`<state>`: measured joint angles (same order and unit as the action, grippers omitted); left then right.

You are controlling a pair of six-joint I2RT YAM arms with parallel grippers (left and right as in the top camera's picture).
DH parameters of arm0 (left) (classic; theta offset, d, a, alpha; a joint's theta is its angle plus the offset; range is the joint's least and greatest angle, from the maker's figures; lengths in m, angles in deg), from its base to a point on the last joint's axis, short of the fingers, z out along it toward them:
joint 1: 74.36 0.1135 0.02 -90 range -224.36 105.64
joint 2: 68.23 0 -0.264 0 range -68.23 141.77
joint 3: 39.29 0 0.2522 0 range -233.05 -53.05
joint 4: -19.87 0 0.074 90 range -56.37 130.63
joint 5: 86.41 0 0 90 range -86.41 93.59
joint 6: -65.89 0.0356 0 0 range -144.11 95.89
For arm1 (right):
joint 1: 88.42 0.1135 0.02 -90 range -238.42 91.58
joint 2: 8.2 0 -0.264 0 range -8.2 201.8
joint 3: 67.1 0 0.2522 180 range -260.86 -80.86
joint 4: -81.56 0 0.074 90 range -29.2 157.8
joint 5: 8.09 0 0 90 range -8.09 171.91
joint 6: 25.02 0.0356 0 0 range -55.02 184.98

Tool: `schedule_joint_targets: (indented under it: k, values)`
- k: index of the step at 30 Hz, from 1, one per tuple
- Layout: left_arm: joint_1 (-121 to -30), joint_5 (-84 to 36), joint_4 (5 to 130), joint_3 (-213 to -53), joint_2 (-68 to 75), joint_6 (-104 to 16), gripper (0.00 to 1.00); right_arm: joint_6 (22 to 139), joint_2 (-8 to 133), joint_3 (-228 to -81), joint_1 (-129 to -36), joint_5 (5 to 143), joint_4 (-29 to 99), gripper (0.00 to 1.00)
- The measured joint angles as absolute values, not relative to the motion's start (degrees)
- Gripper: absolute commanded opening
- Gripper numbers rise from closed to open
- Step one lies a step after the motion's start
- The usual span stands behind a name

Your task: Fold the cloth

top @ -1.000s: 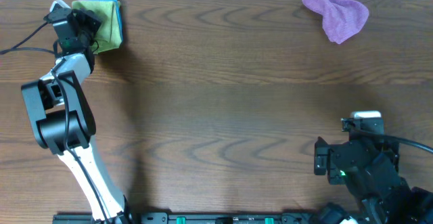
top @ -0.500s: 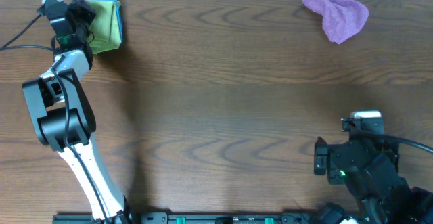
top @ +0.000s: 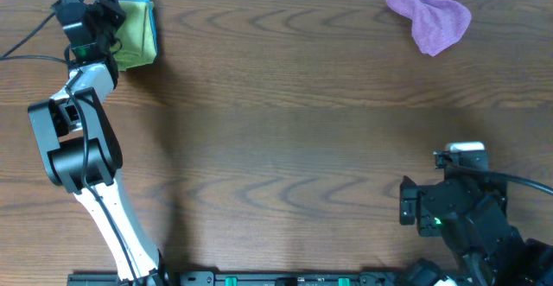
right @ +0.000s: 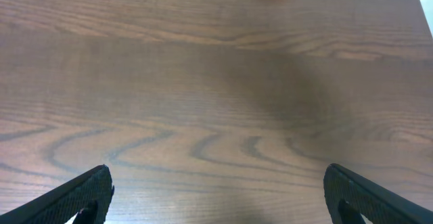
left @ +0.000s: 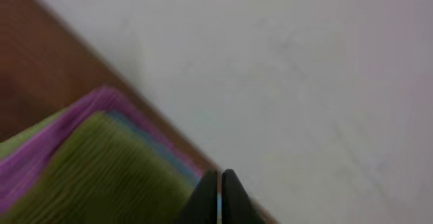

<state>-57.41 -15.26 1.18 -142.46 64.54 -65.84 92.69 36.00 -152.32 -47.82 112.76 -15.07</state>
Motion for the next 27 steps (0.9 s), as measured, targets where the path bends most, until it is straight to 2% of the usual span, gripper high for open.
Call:
schedule_joint_targets:
  k: [5,14,27]
  values:
    - [-57.4,-11.0,5.3,-142.5,64.5,-63.9,0.06,92.7,36.0,-152.3,-47.8,112.6,-15.1,0.99]
    - [-57.3,-9.3,4.8,-142.5,68.1,-61.1,0.05,92.7,36.0,-152.3,-47.8,112.5,-15.1,0.99]
    - [-57.3,-13.9,-6.8,-142.6,68.6,-60.2,0.06,92.7,36.0,-152.3,-47.8,112.5,-15.1,0.99]
